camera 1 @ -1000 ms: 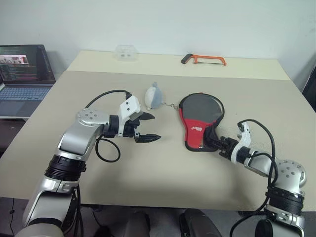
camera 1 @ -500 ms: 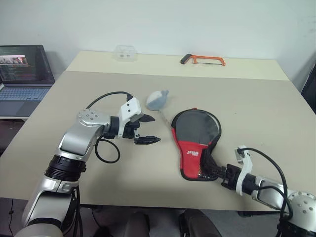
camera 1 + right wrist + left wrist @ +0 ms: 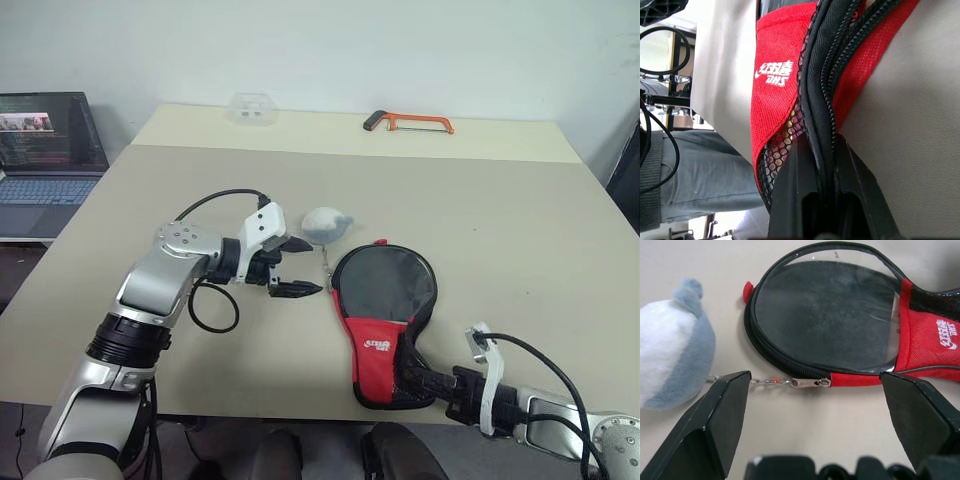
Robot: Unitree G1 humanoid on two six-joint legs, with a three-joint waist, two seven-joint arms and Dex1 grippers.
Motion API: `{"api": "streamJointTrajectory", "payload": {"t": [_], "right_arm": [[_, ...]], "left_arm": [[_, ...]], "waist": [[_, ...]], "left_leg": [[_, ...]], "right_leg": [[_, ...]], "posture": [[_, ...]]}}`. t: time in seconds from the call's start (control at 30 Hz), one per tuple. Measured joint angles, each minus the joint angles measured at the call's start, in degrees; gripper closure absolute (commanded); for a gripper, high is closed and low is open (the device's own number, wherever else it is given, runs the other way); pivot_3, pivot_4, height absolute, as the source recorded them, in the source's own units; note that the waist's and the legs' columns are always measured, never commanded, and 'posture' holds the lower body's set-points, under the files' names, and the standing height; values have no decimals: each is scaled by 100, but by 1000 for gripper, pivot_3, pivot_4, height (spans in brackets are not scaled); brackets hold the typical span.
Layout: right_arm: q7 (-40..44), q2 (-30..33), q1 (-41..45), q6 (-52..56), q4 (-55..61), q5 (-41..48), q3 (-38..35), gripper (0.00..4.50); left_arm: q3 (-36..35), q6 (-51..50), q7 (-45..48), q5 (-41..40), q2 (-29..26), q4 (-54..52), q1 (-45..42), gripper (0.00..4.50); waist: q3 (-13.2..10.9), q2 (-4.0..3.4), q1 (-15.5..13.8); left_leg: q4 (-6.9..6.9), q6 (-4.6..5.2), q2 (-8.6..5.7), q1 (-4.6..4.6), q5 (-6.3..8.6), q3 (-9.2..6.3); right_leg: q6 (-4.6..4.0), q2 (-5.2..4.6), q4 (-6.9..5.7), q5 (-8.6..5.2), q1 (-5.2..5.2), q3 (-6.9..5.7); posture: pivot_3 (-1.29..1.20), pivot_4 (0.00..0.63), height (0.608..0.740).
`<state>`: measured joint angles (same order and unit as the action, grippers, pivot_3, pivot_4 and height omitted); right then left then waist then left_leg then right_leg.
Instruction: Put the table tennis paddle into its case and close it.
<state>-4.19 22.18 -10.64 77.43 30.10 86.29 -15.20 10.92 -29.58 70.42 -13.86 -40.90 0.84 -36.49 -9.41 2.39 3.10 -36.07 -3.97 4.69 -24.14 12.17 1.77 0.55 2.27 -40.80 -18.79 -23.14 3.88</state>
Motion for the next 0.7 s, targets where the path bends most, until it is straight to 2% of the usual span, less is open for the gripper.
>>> {"api": "streamJointTrajectory", "payload": {"t": [0.7], "right_arm": [[-371, 1110, -474, -1456, 96, 863, 1115, 4485]], "left_arm": [[12, 125, 38, 53, 20, 140, -33, 0]], "waist": [[10, 16, -8]], "left_leg": [[-2, 0, 1, 0, 0, -2]], "right_leg": [[0, 0, -3, -1, 0, -2]], "posture": [[0, 150, 740]]}}
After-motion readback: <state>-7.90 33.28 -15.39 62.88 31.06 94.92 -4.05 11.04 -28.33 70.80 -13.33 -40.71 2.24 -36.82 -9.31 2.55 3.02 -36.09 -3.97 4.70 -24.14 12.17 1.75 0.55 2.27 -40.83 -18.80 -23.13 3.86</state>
